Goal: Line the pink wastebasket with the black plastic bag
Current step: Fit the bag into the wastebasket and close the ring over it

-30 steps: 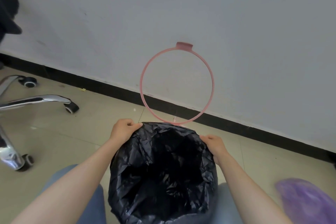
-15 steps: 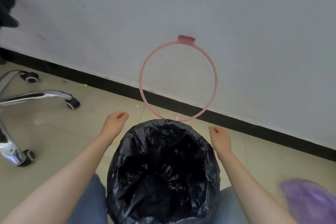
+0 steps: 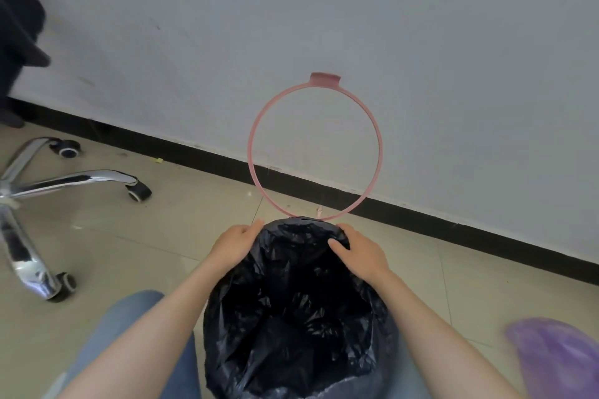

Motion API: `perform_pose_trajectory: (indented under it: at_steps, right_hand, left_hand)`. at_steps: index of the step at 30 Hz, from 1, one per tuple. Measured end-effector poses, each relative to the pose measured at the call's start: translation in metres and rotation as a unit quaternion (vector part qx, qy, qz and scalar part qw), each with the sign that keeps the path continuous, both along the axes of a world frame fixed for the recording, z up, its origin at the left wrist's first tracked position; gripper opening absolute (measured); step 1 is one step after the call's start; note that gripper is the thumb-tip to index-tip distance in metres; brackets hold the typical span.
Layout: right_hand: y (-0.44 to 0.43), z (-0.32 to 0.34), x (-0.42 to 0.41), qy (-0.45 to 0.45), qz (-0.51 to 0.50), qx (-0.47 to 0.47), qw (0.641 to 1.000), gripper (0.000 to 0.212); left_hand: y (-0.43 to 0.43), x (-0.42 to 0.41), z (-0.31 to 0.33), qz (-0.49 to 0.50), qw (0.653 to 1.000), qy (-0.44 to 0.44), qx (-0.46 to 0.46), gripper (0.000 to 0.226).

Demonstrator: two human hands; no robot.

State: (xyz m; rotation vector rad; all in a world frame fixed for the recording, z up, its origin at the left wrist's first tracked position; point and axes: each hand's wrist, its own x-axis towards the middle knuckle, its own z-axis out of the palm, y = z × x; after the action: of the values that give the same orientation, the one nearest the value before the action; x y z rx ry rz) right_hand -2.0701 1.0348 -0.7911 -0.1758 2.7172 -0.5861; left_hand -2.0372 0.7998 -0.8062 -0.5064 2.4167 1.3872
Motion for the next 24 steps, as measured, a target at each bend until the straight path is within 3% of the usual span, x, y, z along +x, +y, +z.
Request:
perform_pose_trajectory:
  at_steps: [3,6,9,11,13,15,17,18,21,23,24]
  right_hand:
    - [0.005,0.007,-0.003,-0.018,-0.034,-0.056,0.998,0.051]
    - [0.02,0.017,0.013,0.117,0.024,0.05,0.992,0.059]
    - [0.036,0.016,0.044,0.2,0.202,0.196,0.938,0.061]
    - [0.043,0.007,0.058,0.186,0.312,0.278,0.889,0.051]
    - [0.044,0.004,0.062,0.098,0.35,0.318,0.875,0.046]
    - [0.043,0.001,0.061,0.021,0.358,0.373,0.856,0.047]
    - [0.033,0.006,0.058,-0.017,0.367,0.442,0.818,0.047]
    - [0.027,0.006,0.058,-0.016,0.369,0.446,0.815,0.046]
    - [0.006,0.01,0.064,0.024,0.339,0.296,0.893,0.065]
    - [-0.015,0.012,0.075,-0.049,0.325,0.169,0.929,0.092]
    - [-0.028,0.011,0.082,-0.116,0.3,0.117,0.94,0.089]
  left_hand:
    - [-0.005,0.01,0.007,0.044,0.998,0.04,0.028,0.038]
    - [-0.006,0.041,0.014,-0.007,0.97,0.144,-0.196,0.055]
    - [0.0,0.073,0.013,-0.191,0.886,0.155,-0.393,0.073]
    - [0.005,0.083,0.003,-0.243,0.86,0.108,-0.436,0.088]
    - [0.012,0.084,0.003,-0.248,0.865,0.051,-0.432,0.096]
    - [0.019,0.078,0.001,-0.231,0.85,0.061,-0.469,0.083]
    - [0.026,0.077,0.007,-0.23,0.842,0.008,-0.487,0.073]
    - [0.028,0.078,0.006,-0.234,0.841,0.027,-0.486,0.075]
    - [0.02,0.081,0.003,-0.239,0.864,0.05,-0.441,0.087]
    - [0.017,0.083,-0.004,-0.207,0.885,0.08,-0.41,0.086]
    - [0.017,0.084,-0.004,-0.184,0.898,0.103,-0.386,0.082]
